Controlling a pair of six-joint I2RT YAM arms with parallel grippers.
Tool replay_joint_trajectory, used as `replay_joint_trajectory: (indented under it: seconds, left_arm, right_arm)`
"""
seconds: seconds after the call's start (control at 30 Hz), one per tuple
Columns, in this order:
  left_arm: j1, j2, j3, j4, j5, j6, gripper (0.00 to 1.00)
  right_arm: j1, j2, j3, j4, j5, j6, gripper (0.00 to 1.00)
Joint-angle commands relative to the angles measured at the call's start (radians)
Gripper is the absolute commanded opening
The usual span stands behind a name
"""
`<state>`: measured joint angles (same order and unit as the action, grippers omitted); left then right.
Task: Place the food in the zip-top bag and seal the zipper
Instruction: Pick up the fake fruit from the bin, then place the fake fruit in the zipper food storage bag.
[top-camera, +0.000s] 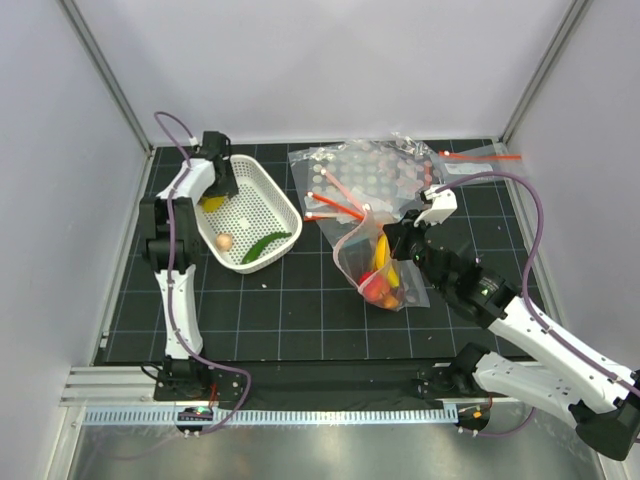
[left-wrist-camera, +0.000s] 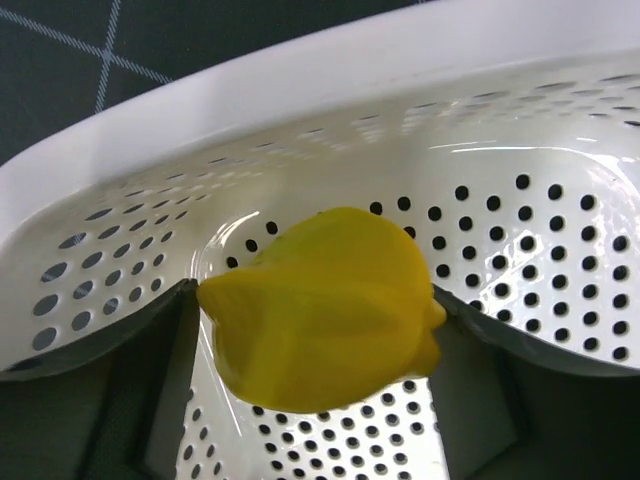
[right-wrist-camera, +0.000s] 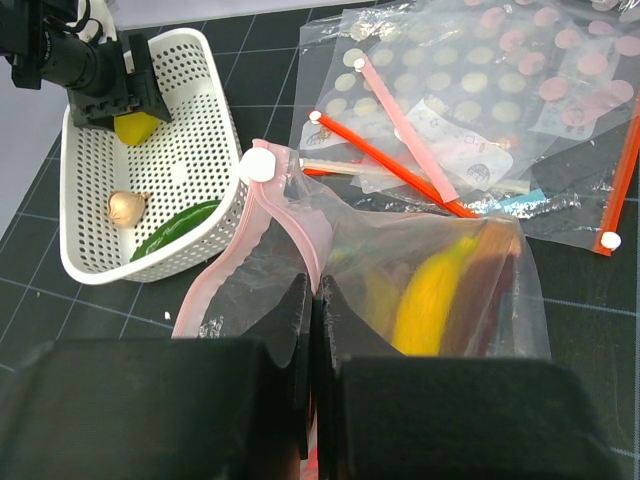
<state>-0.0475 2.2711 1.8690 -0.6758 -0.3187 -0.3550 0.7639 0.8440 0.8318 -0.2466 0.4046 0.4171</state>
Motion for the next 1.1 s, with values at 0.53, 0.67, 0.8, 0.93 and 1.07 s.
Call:
replay_joint_trajectory:
  seconds: [0.53,0.67,0.8,0.93,1.07]
  left_arm:
    - [-0.116,-0.452,-0.418,0.32,0.18,-0.173,0.36]
    - [-0.195,-0.556,-0.433,0.337,0.21,-0.196,0.35]
    - [-0.291,-0.698,-0.519,0.422,0.268,-0.242,0.35]
    - [-0.393,-0.809,-0.605,0.521,0.309,-0.265,0.36]
    - [-0.495,-0.912,-0.726,0.674,0.4,-0.285,0.37]
  right_arm:
    - [0.002,-0.014,0.016,0.07,0.011,0.0,0.01]
    - [0.002,-0.016,0.016,0.07,0.019,-0.004,0.01]
    - [0.002,-0.016,0.018,0.072,0.019,-0.009,0.01]
    - [0.003,-0.016,0.02,0.07,0.013,-0.011,0.01]
    - [0.003,-0.016,0.02,0.07,0.002,-0.009,0.01]
